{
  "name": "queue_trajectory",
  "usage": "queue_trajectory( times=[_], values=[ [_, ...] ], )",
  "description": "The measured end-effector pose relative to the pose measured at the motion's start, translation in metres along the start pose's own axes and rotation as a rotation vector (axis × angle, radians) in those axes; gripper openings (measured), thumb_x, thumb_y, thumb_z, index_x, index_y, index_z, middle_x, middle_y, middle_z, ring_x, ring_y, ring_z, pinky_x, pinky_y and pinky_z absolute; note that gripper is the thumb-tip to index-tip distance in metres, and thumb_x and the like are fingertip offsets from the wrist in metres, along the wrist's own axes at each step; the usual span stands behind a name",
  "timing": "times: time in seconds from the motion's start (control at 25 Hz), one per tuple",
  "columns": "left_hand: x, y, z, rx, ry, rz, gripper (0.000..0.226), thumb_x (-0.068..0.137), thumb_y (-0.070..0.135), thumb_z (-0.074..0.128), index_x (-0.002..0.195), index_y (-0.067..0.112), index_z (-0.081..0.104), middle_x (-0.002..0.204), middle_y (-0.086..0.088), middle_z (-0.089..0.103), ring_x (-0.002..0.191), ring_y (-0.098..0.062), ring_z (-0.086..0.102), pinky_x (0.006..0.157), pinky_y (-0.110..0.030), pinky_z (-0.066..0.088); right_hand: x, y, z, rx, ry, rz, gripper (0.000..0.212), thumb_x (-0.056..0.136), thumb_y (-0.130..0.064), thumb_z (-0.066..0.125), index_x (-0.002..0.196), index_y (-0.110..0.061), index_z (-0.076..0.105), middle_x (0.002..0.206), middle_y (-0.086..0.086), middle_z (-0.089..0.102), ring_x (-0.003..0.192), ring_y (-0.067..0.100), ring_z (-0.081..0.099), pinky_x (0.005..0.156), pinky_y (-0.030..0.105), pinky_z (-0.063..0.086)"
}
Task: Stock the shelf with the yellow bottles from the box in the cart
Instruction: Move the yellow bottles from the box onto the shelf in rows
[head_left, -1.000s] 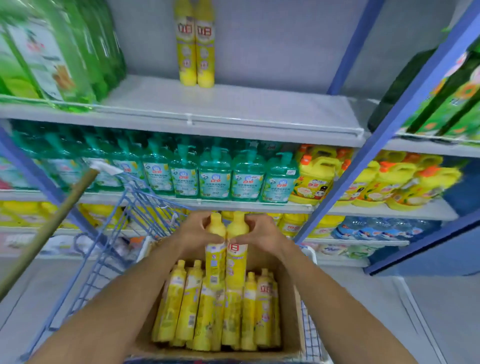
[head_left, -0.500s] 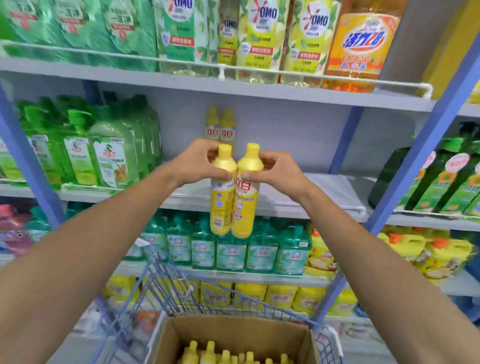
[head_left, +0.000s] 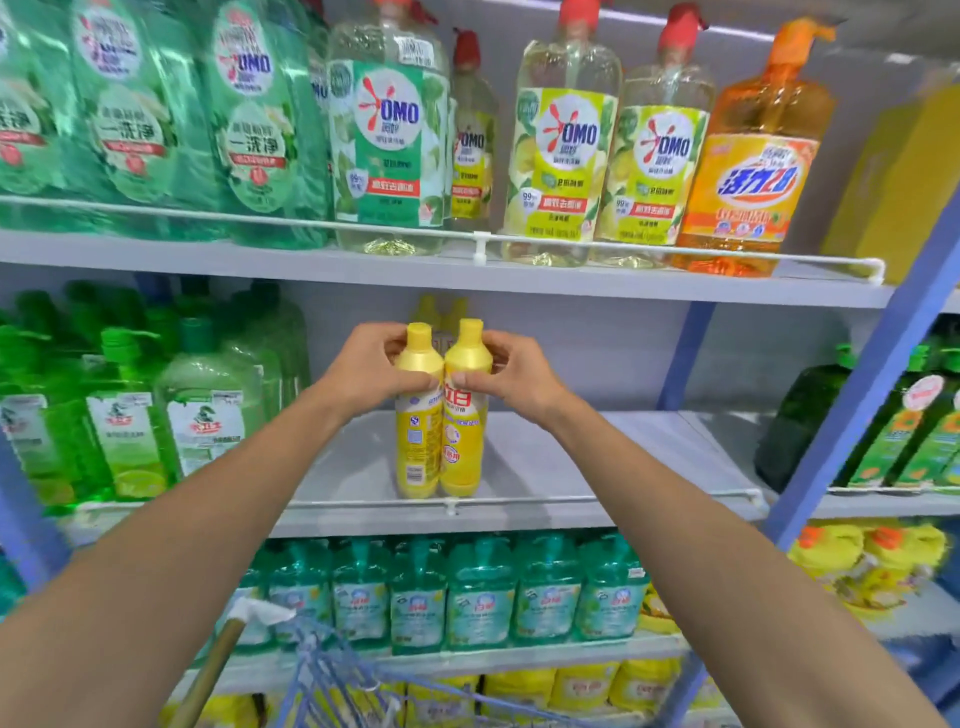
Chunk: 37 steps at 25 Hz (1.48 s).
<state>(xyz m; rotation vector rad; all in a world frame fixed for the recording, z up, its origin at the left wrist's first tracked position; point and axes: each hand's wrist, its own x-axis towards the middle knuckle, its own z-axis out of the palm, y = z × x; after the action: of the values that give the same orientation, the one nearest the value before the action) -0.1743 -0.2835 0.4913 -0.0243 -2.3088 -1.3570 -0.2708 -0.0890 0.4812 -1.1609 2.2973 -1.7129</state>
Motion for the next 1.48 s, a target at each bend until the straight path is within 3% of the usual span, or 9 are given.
queue_trajectory(
  times=[0.2,0.4,0.64,0.8,1.04,1.16,1.24,1.36,1.48],
  values=[
    [0.004,-0.037,0.012,-0.128,0.014,-0.038,0.051,0.070,-0.007,0.085,0.116,0.003,0.067,0.109,-0.013,0.074,0.091,-0.018,0.071,0.079,-0.019,0.058,0.004,0.035,0.017,0.012,0.056,0.071,0.045,0.079,0.002,0.082,0.121,0.000,0.065,0.103,0.005,0.072,0.084,0.003,0.068,0.078,0.020,0.055],
    [0.000,-0.056,0.025,-0.225,0.075,-0.083,0.063,0.066,0.009,0.093,0.121,0.007,0.061,0.113,-0.008,0.073,0.102,-0.020,0.072,0.088,-0.032,0.059,0.011,0.052,0.015,0.054,0.059,0.081,0.060,0.079,-0.018,0.087,0.132,-0.009,0.059,0.119,0.003,0.072,0.105,0.014,0.071,0.090,0.029,0.059],
    [-0.010,-0.081,0.021,-0.219,-0.159,-0.146,0.070,0.071,0.001,0.088,0.134,0.015,0.058,0.123,0.003,0.073,0.112,-0.015,0.070,0.090,-0.027,0.058,0.015,0.063,0.013,0.054,0.031,0.049,0.050,0.082,-0.019,0.084,0.127,-0.011,0.063,0.115,0.002,0.074,0.103,0.015,0.072,0.089,0.031,0.060],
    [-0.004,-0.088,0.026,-0.143,-0.100,-0.087,0.068,0.071,0.010,0.090,0.131,0.016,0.059,0.122,0.004,0.073,0.112,-0.013,0.069,0.098,-0.029,0.055,0.015,0.065,0.009,0.050,-0.012,0.052,0.049,0.085,-0.018,0.082,0.129,-0.013,0.061,0.116,-0.002,0.073,0.104,0.009,0.071,0.089,0.027,0.058],
    [0.003,-0.093,0.047,-0.086,0.058,-0.125,0.064,0.068,0.023,0.093,0.119,0.023,0.056,0.115,0.006,0.070,0.105,-0.013,0.068,0.089,-0.039,0.060,0.021,0.067,-0.004,-0.056,-0.125,0.043,0.060,0.078,-0.051,0.079,0.128,-0.024,0.060,0.122,-0.002,0.072,0.113,0.018,0.069,0.099,0.048,0.056],
    [0.000,-0.098,0.054,-0.149,0.127,-0.194,0.073,0.058,0.037,0.097,0.116,0.024,0.055,0.115,0.004,0.068,0.106,-0.015,0.068,0.086,-0.040,0.060,0.019,0.067,-0.004,-0.035,-0.129,0.046,0.062,0.079,-0.051,0.079,0.130,-0.022,0.059,0.123,0.000,0.071,0.114,0.020,0.069,0.099,0.050,0.056],
    [-0.001,-0.103,0.053,-0.178,0.060,-0.202,0.077,0.054,0.043,0.098,0.119,0.028,0.058,0.117,0.006,0.070,0.109,-0.014,0.067,0.088,-0.039,0.060,0.019,0.066,-0.004,-0.012,-0.130,0.066,0.057,0.086,-0.040,0.078,0.134,-0.019,0.057,0.126,0.001,0.070,0.116,0.018,0.068,0.101,0.047,0.056],
    [-0.007,-0.108,0.042,-0.267,-0.092,-0.207,0.066,0.070,0.015,0.092,0.127,0.024,0.061,0.124,0.003,0.071,0.119,-0.016,0.065,0.100,-0.039,0.054,0.013,0.065,0.000,0.105,-0.101,0.107,0.057,0.090,-0.018,0.076,0.140,-0.012,0.049,0.130,0.000,0.067,0.115,0.009,0.067,0.099,0.029,0.055],
    [-0.010,-0.111,0.032,-0.216,-0.139,-0.197,0.060,0.074,0.005,0.087,0.128,0.018,0.064,0.122,0.001,0.072,0.116,-0.014,0.066,0.106,-0.039,0.051,-0.003,0.074,0.023,0.135,0.085,0.132,0.064,0.079,-0.026,0.087,0.133,-0.014,0.054,0.120,-0.007,0.071,0.108,-0.001,0.068,0.091,0.021,0.055]
  ],
)
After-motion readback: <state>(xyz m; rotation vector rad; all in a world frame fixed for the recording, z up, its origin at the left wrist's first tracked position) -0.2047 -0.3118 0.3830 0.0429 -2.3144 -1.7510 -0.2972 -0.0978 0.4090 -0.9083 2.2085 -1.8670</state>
